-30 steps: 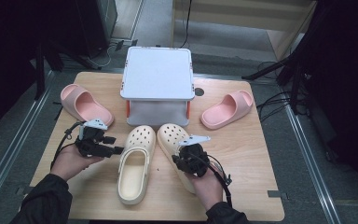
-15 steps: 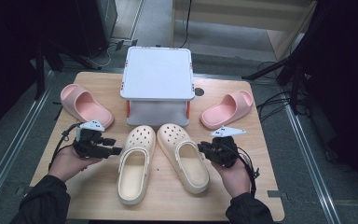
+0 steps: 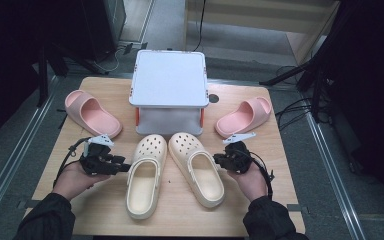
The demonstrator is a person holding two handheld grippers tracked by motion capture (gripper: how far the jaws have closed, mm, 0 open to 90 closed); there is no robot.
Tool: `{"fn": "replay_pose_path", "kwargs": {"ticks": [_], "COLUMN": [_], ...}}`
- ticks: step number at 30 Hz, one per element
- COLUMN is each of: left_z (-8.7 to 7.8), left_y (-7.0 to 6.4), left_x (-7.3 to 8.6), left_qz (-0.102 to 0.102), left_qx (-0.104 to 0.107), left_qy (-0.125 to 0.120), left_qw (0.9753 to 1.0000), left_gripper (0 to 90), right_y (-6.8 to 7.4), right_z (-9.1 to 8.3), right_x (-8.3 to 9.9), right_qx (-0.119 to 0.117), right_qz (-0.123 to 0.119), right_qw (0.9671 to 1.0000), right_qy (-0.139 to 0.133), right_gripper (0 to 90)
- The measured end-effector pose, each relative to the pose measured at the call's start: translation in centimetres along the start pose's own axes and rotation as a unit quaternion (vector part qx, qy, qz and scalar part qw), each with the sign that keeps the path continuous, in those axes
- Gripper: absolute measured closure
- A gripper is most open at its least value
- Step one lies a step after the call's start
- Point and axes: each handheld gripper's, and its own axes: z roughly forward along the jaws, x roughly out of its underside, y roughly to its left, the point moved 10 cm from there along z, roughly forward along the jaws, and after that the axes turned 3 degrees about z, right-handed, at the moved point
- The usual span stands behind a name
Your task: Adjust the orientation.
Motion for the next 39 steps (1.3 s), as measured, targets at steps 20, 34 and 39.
{"fn": "replay_pose_path", "kwargs": {"ticks": [20, 34, 39], "left_z": [0.4, 1.4, 1.4], "left_y": [-0.9, -3.2, -3.2], "left_x": [0.0, -0.2, -0.4], "left_qz": [-0.026, 0.013, 0.033], "left_qx": [0.035, 0.076, 0.074], "left_qy": [-0.001, 0.013, 0.021], "left_qw": [0.999, 0.997, 0.9965], "left_gripper": [58.2, 57.4, 57.2], "right_y": [3.0, 3.3, 3.3], "right_z": [0.5, 0.7, 0.7], "right_x": [0.3, 0.3, 0.4], "right_qx": [-0.022, -0.037, -0.035], "right_qz": [-0.022, -0.005, 0.005], "right_qw": [0.9995, 0.9993, 0.9994], "right_qy": [0.009, 0.003, 0.0], "right_gripper": [79.4, 78.4, 76.8]}}
